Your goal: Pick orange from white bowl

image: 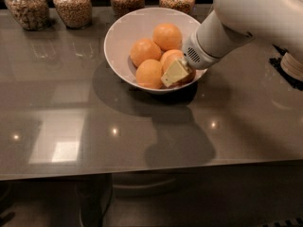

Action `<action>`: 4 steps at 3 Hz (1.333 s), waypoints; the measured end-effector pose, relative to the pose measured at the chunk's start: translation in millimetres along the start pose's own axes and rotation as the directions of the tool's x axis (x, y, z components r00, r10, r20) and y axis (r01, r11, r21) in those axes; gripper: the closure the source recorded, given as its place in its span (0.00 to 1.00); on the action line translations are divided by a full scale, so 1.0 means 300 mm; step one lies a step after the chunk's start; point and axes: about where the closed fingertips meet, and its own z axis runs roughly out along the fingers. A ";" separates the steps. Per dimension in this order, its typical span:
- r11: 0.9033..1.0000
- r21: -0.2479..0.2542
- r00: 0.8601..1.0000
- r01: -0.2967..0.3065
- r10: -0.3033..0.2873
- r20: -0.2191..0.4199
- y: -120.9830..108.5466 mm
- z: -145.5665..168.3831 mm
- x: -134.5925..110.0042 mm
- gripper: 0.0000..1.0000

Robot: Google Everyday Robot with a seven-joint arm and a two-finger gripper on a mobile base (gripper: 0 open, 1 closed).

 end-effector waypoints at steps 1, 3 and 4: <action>1.000 0.004 1.000 0.004 -0.004 -0.012 -0.003 0.031 -0.005 0.38; 1.000 0.009 1.000 0.016 -0.016 -0.024 0.002 0.036 -0.016 0.81; 0.999 0.016 0.999 0.047 -0.047 -0.006 0.007 0.001 -0.034 1.00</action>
Offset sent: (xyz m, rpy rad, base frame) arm 0.0118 0.0104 -0.0175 -0.0541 0.0145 0.0109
